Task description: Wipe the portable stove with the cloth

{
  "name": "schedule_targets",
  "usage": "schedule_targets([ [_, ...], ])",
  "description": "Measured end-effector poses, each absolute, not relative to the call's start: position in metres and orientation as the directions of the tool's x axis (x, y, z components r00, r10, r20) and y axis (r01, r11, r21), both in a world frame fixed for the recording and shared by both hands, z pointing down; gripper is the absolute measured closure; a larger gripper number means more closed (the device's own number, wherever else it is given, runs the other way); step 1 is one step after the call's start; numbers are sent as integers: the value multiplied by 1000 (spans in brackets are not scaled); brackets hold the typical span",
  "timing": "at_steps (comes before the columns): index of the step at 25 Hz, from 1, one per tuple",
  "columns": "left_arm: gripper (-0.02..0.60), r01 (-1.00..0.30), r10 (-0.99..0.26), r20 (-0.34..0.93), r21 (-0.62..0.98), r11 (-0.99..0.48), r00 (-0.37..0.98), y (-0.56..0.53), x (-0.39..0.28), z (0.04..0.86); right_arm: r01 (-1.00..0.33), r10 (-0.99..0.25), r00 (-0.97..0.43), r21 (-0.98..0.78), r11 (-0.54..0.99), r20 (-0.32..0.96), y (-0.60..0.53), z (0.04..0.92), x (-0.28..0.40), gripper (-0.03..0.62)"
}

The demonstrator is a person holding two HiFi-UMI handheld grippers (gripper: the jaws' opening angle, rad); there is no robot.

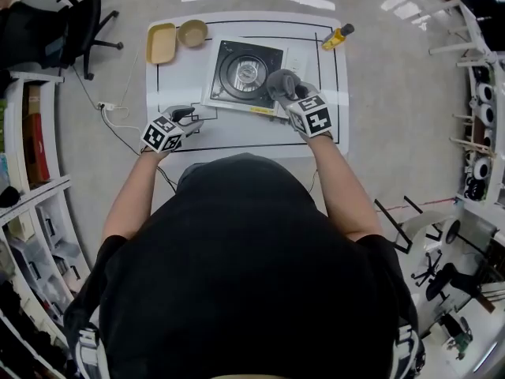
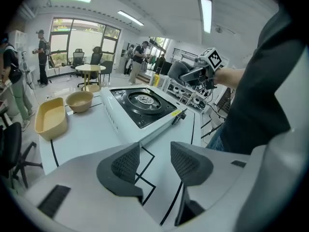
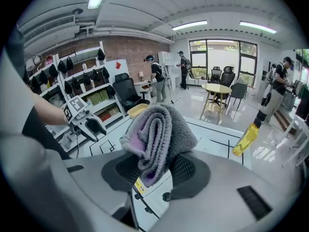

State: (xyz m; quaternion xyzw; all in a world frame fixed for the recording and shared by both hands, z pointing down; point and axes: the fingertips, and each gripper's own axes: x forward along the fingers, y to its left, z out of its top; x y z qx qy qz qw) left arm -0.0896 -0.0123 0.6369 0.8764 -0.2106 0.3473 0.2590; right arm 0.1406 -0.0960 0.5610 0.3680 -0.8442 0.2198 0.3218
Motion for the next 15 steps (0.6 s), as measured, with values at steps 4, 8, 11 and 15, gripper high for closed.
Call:
schedule_targets([
  [4,359,-565,-241,688,292,-772,684,-12,-84,610,-773,-526,-542,-142,618,656,-94,533,156,430],
  [8,360,-576,-290,652,278,-769,701,-11,-75,582,-785,-575,-563,-165,598,594,-90,503,172,427],
  [11,362,-575,-315,630,260,-776,710,-5,-66,564,-785,-605,-584,-184,592,542,-84,480,183,425],
  [15,362,-567,-331,622,226,-792,709,-1,-53,549,-781,-632,-603,-202,591,487,-76,460,200,425],
])
